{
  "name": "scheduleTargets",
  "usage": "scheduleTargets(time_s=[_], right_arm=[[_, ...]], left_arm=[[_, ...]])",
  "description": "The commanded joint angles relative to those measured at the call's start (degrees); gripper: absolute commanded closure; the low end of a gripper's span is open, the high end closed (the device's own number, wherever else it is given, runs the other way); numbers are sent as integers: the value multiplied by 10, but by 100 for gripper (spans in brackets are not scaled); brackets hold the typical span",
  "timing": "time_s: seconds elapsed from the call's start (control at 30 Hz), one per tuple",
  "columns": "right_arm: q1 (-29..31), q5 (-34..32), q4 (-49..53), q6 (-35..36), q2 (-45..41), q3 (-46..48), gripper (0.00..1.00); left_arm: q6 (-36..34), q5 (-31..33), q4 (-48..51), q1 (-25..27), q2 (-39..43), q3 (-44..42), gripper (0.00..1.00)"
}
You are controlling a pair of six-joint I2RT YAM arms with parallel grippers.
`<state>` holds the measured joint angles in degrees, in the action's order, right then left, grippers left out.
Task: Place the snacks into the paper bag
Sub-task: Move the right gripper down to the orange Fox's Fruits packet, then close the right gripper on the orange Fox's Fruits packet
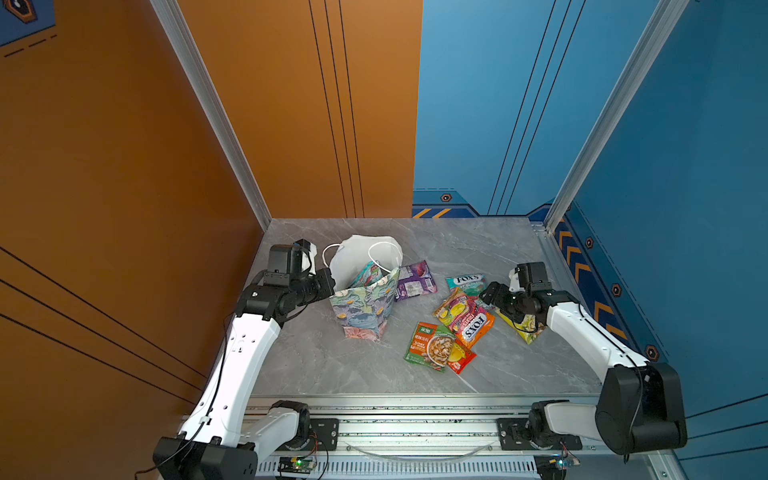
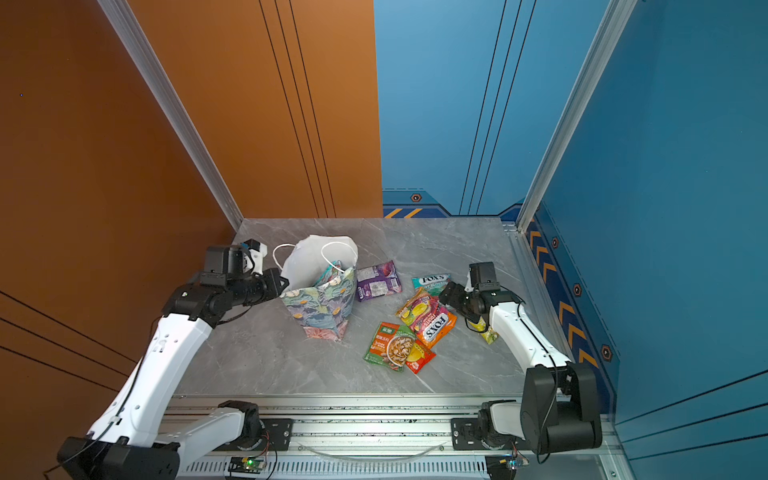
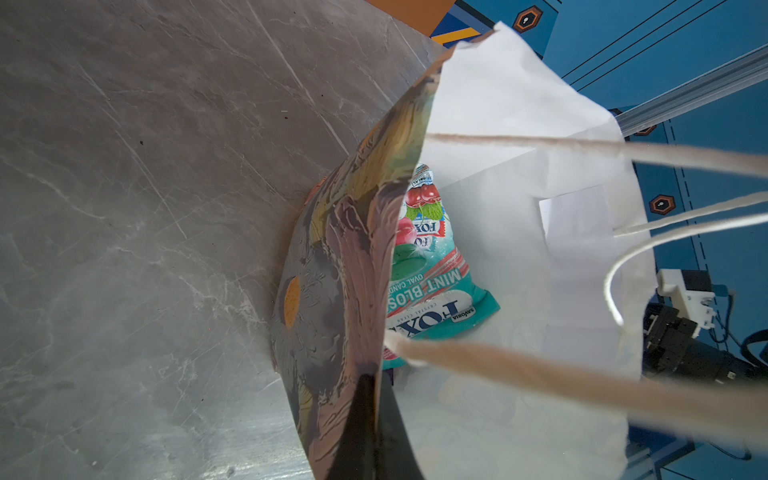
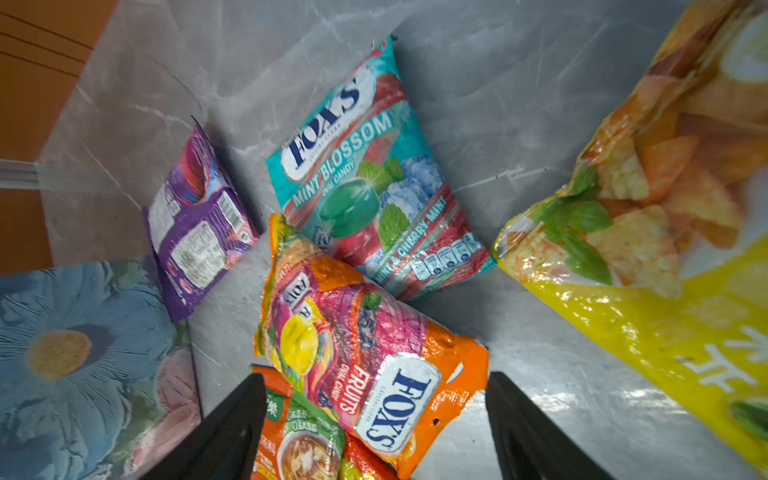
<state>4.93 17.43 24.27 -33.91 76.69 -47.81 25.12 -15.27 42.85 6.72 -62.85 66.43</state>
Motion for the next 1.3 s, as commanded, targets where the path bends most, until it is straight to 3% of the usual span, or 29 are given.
scheduleTargets(time_s=[0.0, 0.23, 0.47, 0.7, 0.9, 1.17, 1.27], right_arm=[[-15, 29, -29, 19, 25, 26, 15], [-25, 44, -89, 3, 55, 60, 14], [-18, 107, -186, -61, 59, 113, 18], [10, 119, -235, -108, 35, 131, 24], [39, 109, -247, -127, 12, 128, 39], [58, 105, -257, -135, 18, 107, 75], [65, 101, -253, -133, 18, 91, 75]], left_arm=[[-2, -13, -17, -7, 19, -1, 100], [1, -15, -17, -8, 20, 1, 100], [3, -16, -17, -9, 19, 0, 100], [3, -17, -17, -9, 18, 1, 100], [3, -18, -17, -9, 17, -2, 100], [3, -19, -17, -9, 19, -3, 100], [4, -19, -17, -9, 17, -3, 100]])
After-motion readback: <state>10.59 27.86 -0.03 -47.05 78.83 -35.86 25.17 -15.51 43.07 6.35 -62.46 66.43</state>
